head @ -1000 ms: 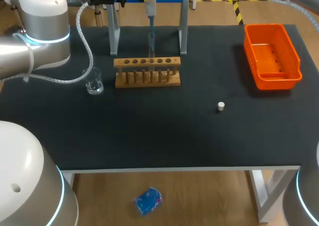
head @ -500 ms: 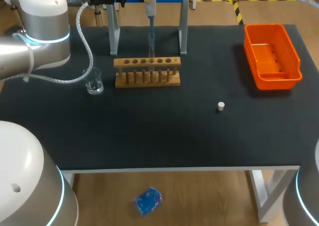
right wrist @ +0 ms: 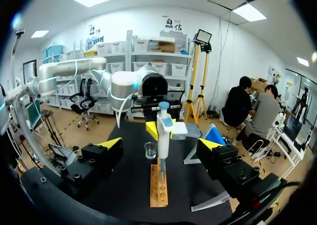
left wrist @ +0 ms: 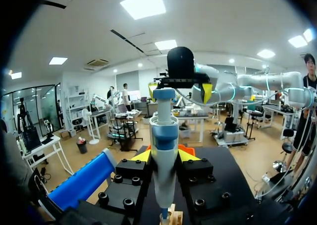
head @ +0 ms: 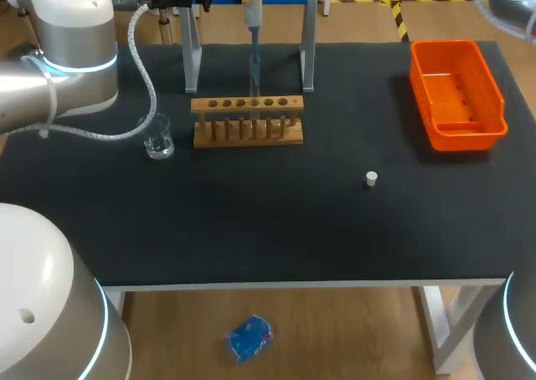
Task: Invert the test tube, pick up the pipette, mount the tip to pipette, aspirate from beaker and dispense into the tube, eject the tip, return the pipette, and cap with the stopper.
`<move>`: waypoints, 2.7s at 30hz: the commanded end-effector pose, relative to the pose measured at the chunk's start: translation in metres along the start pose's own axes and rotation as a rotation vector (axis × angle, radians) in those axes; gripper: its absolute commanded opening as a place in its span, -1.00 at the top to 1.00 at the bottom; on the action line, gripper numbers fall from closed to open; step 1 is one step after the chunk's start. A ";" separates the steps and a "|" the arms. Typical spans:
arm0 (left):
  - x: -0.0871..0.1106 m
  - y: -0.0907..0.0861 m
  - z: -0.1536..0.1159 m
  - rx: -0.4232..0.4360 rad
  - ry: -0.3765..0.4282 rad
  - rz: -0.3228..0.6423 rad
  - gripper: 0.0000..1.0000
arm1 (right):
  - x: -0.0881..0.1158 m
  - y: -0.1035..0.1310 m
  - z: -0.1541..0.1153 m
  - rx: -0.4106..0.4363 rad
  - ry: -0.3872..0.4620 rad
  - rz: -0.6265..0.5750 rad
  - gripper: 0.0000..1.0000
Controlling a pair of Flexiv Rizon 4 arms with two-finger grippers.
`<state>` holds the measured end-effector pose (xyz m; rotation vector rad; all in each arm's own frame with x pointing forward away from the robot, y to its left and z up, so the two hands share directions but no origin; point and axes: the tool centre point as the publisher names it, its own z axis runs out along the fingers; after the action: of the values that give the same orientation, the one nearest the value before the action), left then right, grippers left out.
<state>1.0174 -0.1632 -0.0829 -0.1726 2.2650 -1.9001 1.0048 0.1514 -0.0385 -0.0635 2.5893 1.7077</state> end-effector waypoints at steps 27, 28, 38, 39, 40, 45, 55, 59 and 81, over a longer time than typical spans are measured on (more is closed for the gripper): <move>0.001 -0.001 0.000 -0.003 -0.002 -0.001 1.00 | 0.017 -0.051 0.021 0.023 0.025 0.020 -1.00; 0.001 -0.001 0.000 -0.003 -0.002 -0.001 1.00 | 0.017 -0.051 0.021 0.023 0.025 0.020 -1.00; 0.001 -0.001 0.000 -0.003 -0.002 -0.001 1.00 | 0.023 -0.085 0.039 0.001 0.031 -0.036 -1.00; 0.001 -0.001 0.000 -0.003 -0.002 -0.001 1.00 | 0.024 -0.090 0.041 -0.018 0.034 -0.030 -1.00; 0.001 -0.001 0.000 -0.003 -0.002 -0.001 1.00 | 0.023 -0.093 0.042 -0.020 0.036 -0.030 -1.00; 0.001 -0.001 0.000 -0.003 -0.002 -0.001 1.00 | 0.024 -0.113 0.053 -0.023 0.043 -0.015 -1.00; 0.001 -0.001 0.000 -0.003 -0.002 -0.001 1.00 | 0.031 -0.140 0.075 0.011 0.064 -0.017 -1.00; 0.001 -0.001 0.000 -0.003 -0.002 -0.001 1.00 | 0.031 -0.146 0.081 0.006 0.065 -0.016 -1.00; 0.001 -0.001 0.000 -0.003 -0.002 -0.001 1.00 | 0.032 -0.148 0.085 0.020 0.071 -0.031 -1.00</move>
<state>1.0175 -0.1632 -0.0828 -0.1727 2.2654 -1.8999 0.9815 0.1709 -0.2091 -0.1648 2.6414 1.6990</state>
